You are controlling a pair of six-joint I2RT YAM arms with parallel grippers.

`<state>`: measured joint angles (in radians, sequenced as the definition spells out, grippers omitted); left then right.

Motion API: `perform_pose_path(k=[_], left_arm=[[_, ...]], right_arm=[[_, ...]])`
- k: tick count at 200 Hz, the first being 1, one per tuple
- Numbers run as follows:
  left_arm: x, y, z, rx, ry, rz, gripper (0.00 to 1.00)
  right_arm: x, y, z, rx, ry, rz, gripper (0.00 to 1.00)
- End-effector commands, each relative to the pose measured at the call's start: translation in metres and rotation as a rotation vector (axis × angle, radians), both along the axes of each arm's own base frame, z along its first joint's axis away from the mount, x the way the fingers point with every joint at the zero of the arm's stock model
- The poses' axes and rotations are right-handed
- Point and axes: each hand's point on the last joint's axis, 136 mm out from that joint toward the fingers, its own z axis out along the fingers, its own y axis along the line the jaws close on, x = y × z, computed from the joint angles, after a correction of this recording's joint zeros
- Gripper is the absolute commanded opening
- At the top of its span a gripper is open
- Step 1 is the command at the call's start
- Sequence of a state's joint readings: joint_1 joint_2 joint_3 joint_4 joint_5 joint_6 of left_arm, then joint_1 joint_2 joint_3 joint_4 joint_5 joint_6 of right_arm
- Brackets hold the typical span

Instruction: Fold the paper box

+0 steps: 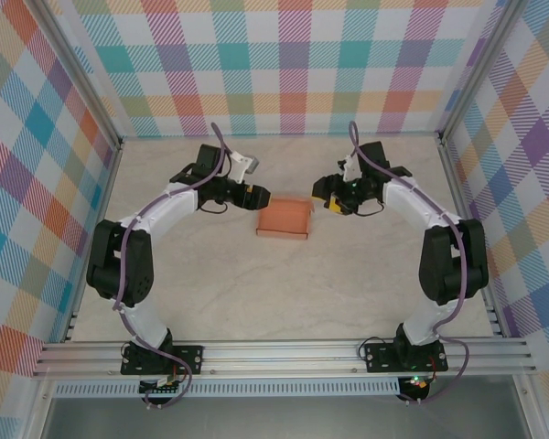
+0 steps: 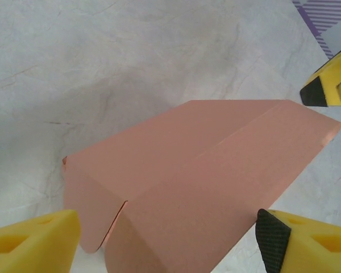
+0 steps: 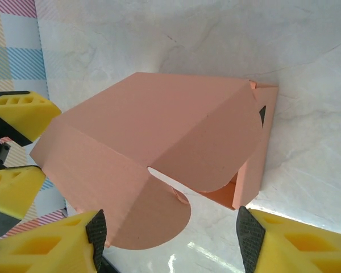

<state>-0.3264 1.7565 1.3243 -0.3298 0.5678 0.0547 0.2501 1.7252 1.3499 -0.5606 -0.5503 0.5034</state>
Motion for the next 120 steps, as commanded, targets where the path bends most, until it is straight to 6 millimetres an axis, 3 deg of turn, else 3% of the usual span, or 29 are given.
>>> perform_pose_path(k=[1,21,27,34,70,120], left_arm=[[0.003,0.015,0.020,-0.065,0.019,0.108,0.87],[0.010,0.026,0.031,-0.134,0.030,0.170,0.90],[0.014,0.031,0.034,-0.159,0.039,0.202,0.99],[0.019,0.036,0.035,-0.200,0.061,0.239,1.00],[0.045,0.070,0.013,-0.304,0.223,0.433,1.00],[0.072,0.055,-0.020,-0.389,0.402,0.440,1.00]], right_arm=[[0.004,-0.012,0.022,-0.029,-0.029,-0.011,0.67],[0.011,-0.018,0.029,0.060,0.032,-0.068,0.71],[0.012,-0.017,0.030,0.124,0.070,-0.087,0.71],[0.014,-0.017,0.030,0.192,0.130,-0.118,0.72],[0.012,-0.010,0.010,0.320,0.416,-0.206,0.72],[-0.007,0.000,-0.022,0.351,0.709,-0.361,0.74]])
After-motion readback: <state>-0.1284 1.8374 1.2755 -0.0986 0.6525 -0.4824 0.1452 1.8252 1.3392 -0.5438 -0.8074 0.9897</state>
